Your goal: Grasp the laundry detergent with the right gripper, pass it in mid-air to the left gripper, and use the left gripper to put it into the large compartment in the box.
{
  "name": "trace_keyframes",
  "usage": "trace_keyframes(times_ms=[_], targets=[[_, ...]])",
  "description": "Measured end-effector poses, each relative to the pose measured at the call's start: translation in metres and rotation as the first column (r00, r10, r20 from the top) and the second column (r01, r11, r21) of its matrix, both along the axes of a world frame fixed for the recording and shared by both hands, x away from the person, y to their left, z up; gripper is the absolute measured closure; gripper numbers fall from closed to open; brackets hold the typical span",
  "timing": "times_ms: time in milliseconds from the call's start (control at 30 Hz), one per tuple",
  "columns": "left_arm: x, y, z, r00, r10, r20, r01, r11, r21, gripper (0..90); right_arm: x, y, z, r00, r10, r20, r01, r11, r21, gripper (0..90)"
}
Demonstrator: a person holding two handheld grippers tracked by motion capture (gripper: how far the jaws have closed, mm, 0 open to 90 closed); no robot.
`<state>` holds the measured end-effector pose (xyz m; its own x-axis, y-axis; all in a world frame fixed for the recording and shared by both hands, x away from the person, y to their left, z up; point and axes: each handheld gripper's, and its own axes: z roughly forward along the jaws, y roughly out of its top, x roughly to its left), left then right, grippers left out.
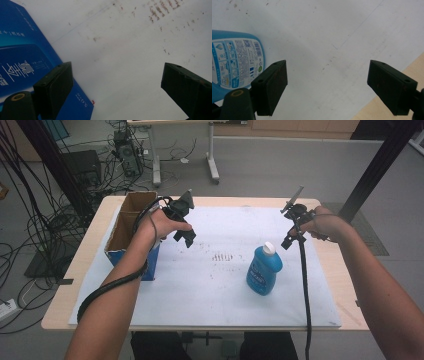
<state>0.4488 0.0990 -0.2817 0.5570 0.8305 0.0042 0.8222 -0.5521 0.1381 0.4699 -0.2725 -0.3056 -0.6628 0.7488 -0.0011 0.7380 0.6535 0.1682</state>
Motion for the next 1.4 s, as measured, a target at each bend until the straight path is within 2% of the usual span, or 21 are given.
trace_keyframes(times_ms=[400, 667, 800, 933, 1067, 1400], targets=[[-0.022, 0.003, -0.003, 0.9995, -0.031, 0.012, 0.031, 0.9995, 0.008, 11.2, -0.016, -0.014, -0.004, 0.9999, -0.014, 0.001, 0.014, 1.000, -0.007, 15.9], [-0.032, 0.007, -0.010, 0.9995, -0.029, 0.010, 0.029, 0.9995, -0.010, 11.2, -0.030, -0.021, -0.006, 0.9998, -0.015, 0.015, 0.015, 1.000, 0.003, 15.9], [-0.037, 0.007, -0.012, 0.9994, -0.035, 0.003, 0.035, 0.9992, -0.020, 11.3, -0.038, -0.024, -0.009, 0.9998, -0.013, 0.018, 0.013, 1.000, 0.004, 15.9], [-0.042, 0.006, -0.013, 0.9991, -0.042, 0.004, 0.042, 0.9987, -0.028, 11.4, -0.048, -0.026, -0.015, 0.9997, -0.006, 0.022, 0.005, 1.000, 0.030, 15.9], [-0.046, 0.004, -0.015, 0.9988, -0.050, 0.004, 0.050, 0.9984, -0.028, 11.3, -0.058, -0.027, -0.021, 0.9996, -0.001, 0.029, 0.000, 1.000, 0.018, 15.9], [-0.053, -0.001, -0.025, 0.9971, -0.076, -0.009, 0.076, 0.9965, -0.035, 11.3, -0.077, -0.037, -0.034, 0.9992, -0.013, 0.037, 0.012, 0.999, 0.033, 16.0]])
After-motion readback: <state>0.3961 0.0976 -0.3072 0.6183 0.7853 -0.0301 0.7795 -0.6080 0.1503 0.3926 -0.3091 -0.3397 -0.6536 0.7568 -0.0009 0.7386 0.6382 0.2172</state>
